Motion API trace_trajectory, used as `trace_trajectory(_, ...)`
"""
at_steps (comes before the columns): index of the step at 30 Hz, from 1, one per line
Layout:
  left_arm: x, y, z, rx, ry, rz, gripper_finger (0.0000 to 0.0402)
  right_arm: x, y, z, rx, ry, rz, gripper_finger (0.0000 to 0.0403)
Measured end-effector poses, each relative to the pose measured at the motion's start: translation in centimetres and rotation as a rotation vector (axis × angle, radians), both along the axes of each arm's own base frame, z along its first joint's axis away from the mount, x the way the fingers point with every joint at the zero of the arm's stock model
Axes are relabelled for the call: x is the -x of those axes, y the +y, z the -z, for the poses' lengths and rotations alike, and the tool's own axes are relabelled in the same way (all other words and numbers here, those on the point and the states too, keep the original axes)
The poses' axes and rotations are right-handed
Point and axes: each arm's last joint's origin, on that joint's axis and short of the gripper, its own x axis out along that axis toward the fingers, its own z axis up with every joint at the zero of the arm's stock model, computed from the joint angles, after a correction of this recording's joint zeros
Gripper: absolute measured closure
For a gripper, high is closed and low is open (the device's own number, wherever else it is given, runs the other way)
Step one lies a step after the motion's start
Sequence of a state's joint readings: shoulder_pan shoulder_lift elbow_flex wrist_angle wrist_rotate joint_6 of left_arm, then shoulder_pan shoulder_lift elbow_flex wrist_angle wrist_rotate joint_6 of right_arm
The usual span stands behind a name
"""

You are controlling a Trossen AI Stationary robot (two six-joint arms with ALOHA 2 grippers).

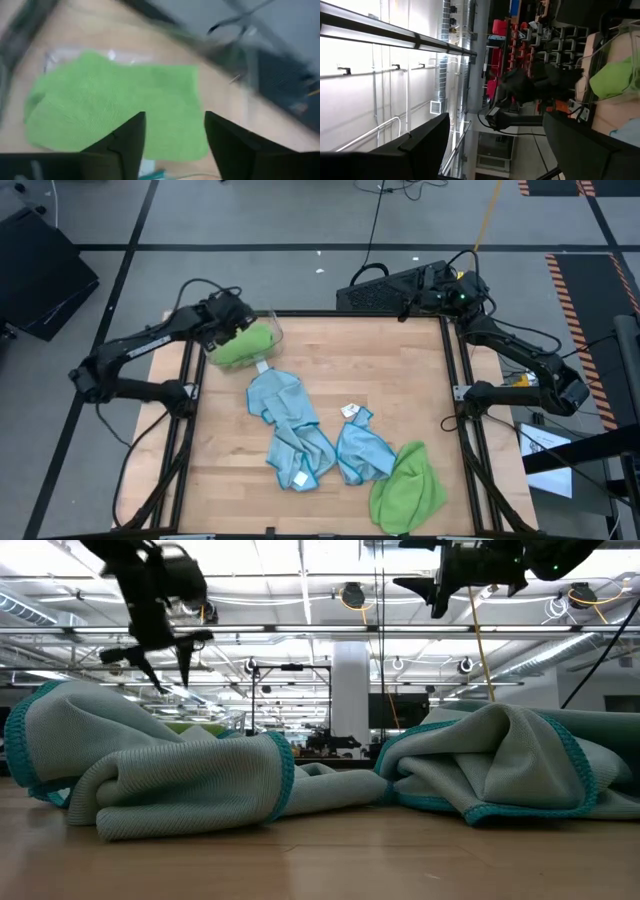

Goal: Fold microfiber towels
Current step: Stack the folded green microfiber cloth on top of the green microfiber cloth on the transparent bin, then fold the green microfiber cloth

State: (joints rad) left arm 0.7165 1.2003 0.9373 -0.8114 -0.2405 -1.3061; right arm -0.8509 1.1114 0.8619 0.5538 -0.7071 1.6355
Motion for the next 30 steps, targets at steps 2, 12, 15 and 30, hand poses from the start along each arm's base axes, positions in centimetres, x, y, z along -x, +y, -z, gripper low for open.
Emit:
trace_trajectory(2, -0.5, 0.7, 1.1, 0.074, 0.01, 0.044, 0.0241, 0.0, 0.0, 0.0, 0.0, -0.001, 0.002, 0.0091)
trace_trajectory(12, -2.2, 2.4, 5.2, 0.256, 0.088, 0.149, 0.0358, 0.0, 0.0, 0.0, -0.014, -0.004, -0.001, 0.0091)
trace_trajectory(15, -2.5, 2.7, 5.8, 0.262, 0.105, 0.168, 0.0369, 0.0, 0.0, 0.0, -0.013, -0.004, 0.002, 0.0091)
trace_trajectory(30, -1.1, 2.0, 2.8, 0.136, 0.055, 0.304, 0.0371, 0.6, 1.1, -0.3, -0.011, 0.033, -0.098, 0.0091)
